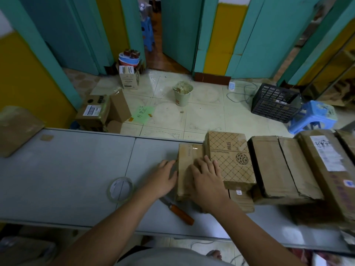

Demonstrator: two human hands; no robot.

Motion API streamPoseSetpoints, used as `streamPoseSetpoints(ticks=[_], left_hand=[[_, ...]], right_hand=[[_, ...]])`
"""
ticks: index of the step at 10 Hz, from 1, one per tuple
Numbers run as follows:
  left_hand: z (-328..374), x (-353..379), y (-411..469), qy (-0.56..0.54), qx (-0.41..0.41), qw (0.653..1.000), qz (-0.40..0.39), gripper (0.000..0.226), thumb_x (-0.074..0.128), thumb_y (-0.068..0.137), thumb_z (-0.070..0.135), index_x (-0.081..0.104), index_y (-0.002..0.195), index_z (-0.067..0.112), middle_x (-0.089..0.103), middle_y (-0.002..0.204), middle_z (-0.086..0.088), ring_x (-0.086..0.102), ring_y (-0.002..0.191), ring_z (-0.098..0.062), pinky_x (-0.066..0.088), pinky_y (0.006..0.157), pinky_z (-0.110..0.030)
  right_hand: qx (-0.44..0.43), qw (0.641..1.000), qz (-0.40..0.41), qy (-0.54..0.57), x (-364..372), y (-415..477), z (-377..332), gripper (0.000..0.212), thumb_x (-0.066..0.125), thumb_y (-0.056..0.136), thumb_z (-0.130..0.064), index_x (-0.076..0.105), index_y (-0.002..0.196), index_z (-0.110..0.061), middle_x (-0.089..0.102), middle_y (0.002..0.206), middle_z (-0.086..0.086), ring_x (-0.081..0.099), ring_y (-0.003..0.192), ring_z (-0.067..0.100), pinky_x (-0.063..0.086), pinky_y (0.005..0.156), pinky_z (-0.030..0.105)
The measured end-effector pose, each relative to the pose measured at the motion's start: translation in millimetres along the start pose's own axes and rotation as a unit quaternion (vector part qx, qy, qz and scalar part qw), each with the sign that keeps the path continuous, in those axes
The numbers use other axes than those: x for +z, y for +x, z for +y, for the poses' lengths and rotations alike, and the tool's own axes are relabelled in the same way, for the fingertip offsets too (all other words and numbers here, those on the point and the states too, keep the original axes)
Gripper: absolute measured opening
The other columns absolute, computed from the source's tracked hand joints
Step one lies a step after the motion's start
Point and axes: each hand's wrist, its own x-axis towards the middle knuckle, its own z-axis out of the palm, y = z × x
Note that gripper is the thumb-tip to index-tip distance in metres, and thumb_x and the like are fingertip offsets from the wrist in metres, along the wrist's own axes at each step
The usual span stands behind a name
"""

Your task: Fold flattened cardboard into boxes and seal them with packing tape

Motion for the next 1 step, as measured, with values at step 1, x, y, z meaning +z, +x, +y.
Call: streamPoseSetpoints(ticks=[1], left_hand=[[-14.6,-3.3,1.6,0.109,-0.019,0.994,-0.012,0.070,0.048,0.105,0.053,0.022,0.166,0.033,0.028,0.172,0.002,0.033,0.155,-0.026,0.032,0.125,-0.049]], right_hand=[[0.006,0.998,0.029,0.054,-12.0,-3.6,0.0,0.060,0.044,0.101,-0.041,0.037,0.157,-0.021,0.027,0.169,0.010,0.005,0.161,0.032,-0.008,0.129,0.051]])
